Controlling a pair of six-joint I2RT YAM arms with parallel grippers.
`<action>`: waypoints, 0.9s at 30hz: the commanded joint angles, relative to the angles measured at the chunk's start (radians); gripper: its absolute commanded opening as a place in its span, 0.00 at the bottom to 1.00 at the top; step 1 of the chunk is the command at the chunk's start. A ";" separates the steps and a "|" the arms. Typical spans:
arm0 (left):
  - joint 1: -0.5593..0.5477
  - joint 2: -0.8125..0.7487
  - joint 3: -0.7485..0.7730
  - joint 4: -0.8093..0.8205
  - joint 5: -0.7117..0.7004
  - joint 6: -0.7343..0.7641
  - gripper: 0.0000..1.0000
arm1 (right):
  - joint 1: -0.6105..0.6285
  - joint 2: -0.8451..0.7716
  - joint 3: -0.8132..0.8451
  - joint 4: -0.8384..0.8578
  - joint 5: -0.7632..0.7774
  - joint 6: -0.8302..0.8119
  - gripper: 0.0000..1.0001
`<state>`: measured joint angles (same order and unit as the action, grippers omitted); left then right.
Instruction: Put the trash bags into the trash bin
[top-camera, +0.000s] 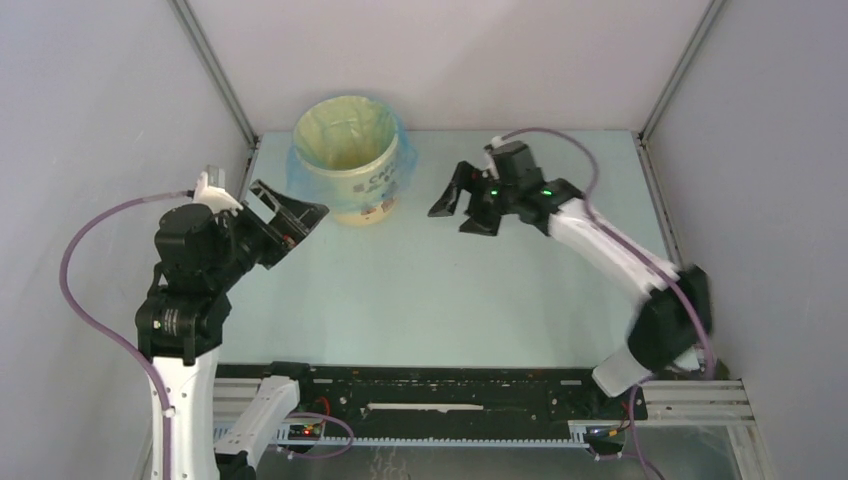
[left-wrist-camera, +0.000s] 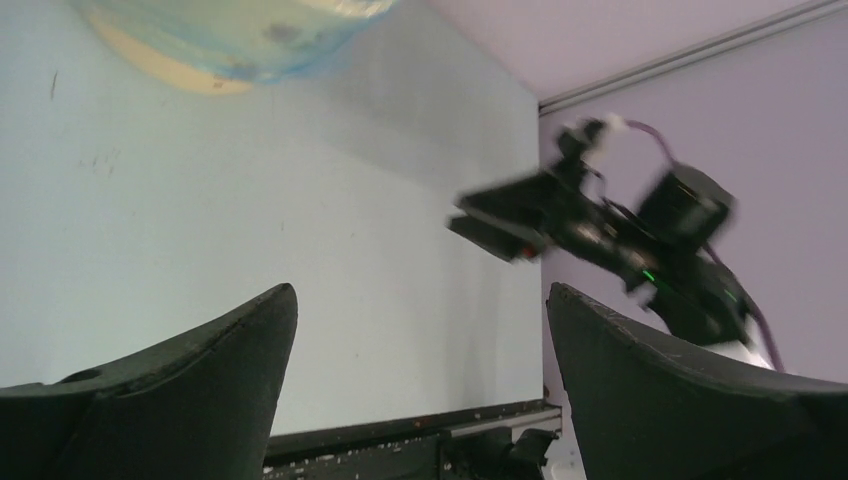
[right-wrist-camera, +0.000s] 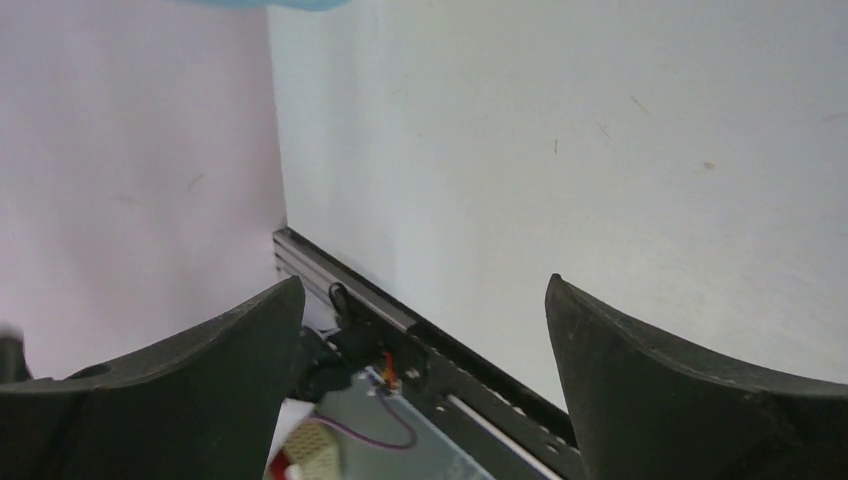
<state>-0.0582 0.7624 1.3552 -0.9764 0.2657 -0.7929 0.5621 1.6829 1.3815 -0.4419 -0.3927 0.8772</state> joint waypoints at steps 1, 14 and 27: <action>-0.003 0.032 0.131 0.132 0.002 0.074 1.00 | 0.031 -0.376 0.028 -0.330 0.222 -0.318 1.00; -0.003 -0.010 0.387 0.326 -0.219 0.317 1.00 | 0.059 -0.846 0.577 -0.699 0.530 -0.438 1.00; -0.003 0.013 0.448 0.284 -0.243 0.327 1.00 | 0.056 -0.791 0.693 -0.668 0.538 -0.466 1.00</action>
<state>-0.0586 0.7490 1.7844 -0.6731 0.0418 -0.4934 0.6159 0.8520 2.0914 -1.1351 0.1337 0.4419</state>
